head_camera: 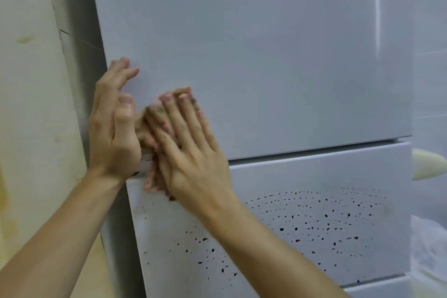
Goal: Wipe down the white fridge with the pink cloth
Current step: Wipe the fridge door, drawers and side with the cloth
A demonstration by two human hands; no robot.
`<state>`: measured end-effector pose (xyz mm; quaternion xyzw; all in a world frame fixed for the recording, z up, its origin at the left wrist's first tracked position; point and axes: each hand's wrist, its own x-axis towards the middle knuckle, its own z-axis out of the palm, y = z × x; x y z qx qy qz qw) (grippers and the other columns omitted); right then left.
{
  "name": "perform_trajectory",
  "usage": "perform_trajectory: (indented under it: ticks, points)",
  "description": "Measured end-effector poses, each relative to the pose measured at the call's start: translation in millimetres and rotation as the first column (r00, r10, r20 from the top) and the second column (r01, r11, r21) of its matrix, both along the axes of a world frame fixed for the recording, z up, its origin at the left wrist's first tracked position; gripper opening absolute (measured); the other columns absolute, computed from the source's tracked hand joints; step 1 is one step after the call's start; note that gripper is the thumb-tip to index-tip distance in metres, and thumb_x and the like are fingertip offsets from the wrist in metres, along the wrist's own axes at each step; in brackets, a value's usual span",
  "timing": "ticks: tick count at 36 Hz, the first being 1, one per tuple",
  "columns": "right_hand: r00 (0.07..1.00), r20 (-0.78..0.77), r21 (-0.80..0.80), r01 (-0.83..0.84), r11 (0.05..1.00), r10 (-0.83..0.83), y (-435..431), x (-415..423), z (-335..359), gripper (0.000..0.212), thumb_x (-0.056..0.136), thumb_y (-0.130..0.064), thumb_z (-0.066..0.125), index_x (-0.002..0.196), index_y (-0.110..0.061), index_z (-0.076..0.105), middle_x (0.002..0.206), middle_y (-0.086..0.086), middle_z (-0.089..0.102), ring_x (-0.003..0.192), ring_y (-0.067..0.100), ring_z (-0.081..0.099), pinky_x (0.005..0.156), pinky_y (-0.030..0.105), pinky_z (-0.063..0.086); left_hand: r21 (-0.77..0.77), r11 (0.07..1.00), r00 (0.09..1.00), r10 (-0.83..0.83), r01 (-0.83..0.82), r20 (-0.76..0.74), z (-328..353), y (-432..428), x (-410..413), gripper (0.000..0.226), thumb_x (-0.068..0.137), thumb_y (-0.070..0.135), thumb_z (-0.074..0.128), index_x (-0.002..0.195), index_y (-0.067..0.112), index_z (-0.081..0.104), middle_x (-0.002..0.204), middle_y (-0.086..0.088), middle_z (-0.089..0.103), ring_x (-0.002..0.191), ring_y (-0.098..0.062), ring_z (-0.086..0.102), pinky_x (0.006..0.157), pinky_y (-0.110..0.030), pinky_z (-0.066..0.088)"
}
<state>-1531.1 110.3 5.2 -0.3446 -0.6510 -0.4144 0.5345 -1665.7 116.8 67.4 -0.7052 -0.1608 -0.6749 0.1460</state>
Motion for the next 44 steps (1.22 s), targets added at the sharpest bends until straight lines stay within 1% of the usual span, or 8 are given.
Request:
perform_trajectory:
  ticks: [9, 13, 20, 22, 25, 30, 36, 44]
  points:
    - [0.862, -0.457, -0.071, 0.21, 0.975, -0.219, -10, 85, 53, 0.064, 0.11, -0.035, 0.032, 0.168, -0.013, 0.015, 0.173, 0.025, 0.002, 0.161, 0.043, -0.001, 0.132, 0.049, -0.005, -0.037, 0.997, 0.997, -0.063, 0.064, 0.034, -1, -3, -3, 0.046, 0.107, 0.019, 0.027, 0.147, 0.009, 0.048, 0.16, -0.008, 0.043, 0.153, -0.02, 0.037, 0.113, -0.014, 0.032]
    - [0.808, -0.544, -0.027, 0.252, 0.967, -0.226, -2, 55, 72, 0.062, 0.11, -0.039, 0.029, 0.167, -0.014, 0.02, 0.17, 0.031, 0.009, 0.159, 0.05, 0.005, 0.131, 0.056, 0.0, -0.08, 0.99, 0.992, -0.11, 0.114, 0.059, -2, -2, -5, 0.054, 0.105, 0.027, 0.029, 0.15, 0.004, 0.045, 0.163, -0.006, 0.04, 0.154, -0.015, 0.034, 0.121, -0.023, 0.031]
    - [0.975, -0.19, 0.105, 0.139, 0.985, -0.118, 9, -39, 47, 0.058, 0.112, -0.036, 0.041, 0.164, -0.011, 0.031, 0.17, 0.026, 0.019, 0.16, 0.044, 0.013, 0.131, 0.057, 0.012, -0.113, 0.962, 0.966, -0.236, 0.248, 0.106, 1, -4, -9, 0.054, 0.107, 0.035, 0.029, 0.152, 0.009, 0.04, 0.16, -0.005, 0.044, 0.152, -0.016, 0.038, 0.124, -0.035, 0.032]
    - [0.993, -0.073, 0.092, 0.096, 0.991, -0.09, 13, -60, 27, 0.062, 0.11, -0.029, 0.042, 0.165, -0.007, 0.022, 0.171, 0.024, 0.012, 0.161, 0.042, 0.01, 0.132, 0.055, 0.008, -0.11, 0.959, 0.961, -0.247, 0.261, 0.125, 1, -3, -11, 0.055, 0.106, 0.037, 0.029, 0.154, 0.01, 0.039, 0.159, 0.0, 0.046, 0.152, -0.015, 0.039, 0.126, -0.038, 0.03]
    - [0.994, 0.038, 0.048, 0.099, 0.994, -0.101, 18, -58, 13, 0.062, 0.111, -0.029, 0.033, 0.165, -0.005, 0.012, 0.173, 0.022, 0.006, 0.162, 0.038, 0.003, 0.133, 0.052, 0.004, -0.083, 0.98, 0.979, -0.173, 0.183, 0.109, 1, -2, -13, 0.055, 0.107, 0.035, 0.027, 0.154, 0.009, 0.04, 0.16, 0.002, 0.044, 0.154, -0.014, 0.036, 0.128, -0.037, 0.027]
    - [0.997, 0.073, 0.1, 0.004, 0.995, -0.012, 17, -22, 28, 0.053, 0.11, -0.019, 0.045, 0.159, -0.001, 0.037, 0.168, 0.022, 0.027, 0.161, 0.036, 0.017, 0.13, 0.052, 0.021, -0.023, 0.999, 0.994, 0.032, -0.03, 0.108, -1, -2, 1, 0.048, 0.108, 0.028, 0.026, 0.146, 0.009, 0.05, 0.162, -0.009, 0.041, 0.155, -0.019, 0.034, 0.126, -0.035, 0.03]
    - [0.98, -0.131, 0.183, 0.175, 0.967, -0.153, 4, 63, 78, 0.052, 0.111, -0.025, 0.044, 0.159, -0.004, 0.04, 0.167, 0.023, 0.03, 0.158, 0.039, 0.023, 0.13, 0.05, 0.021, 0.086, 0.943, 0.945, 0.315, -0.323, 0.093, -11, 5, 18, 0.046, 0.105, 0.02, 0.041, 0.143, -0.002, 0.053, 0.157, -0.018, 0.045, 0.152, -0.028, 0.036, 0.124, -0.047, 0.033]
    - [0.89, -0.361, -0.023, 0.29, 0.957, -0.279, -17, 166, 61, 0.061, 0.112, -0.037, 0.027, 0.168, -0.015, 0.018, 0.176, 0.014, 0.005, 0.163, 0.031, -0.001, 0.133, 0.044, 0.0, 0.109, 0.823, 0.828, 0.542, -0.557, 0.143, -15, 11, 41, 0.05, 0.099, 0.026, 0.054, 0.142, 0.001, 0.053, 0.156, -0.023, 0.045, 0.15, -0.039, 0.036, 0.129, -0.052, 0.018]
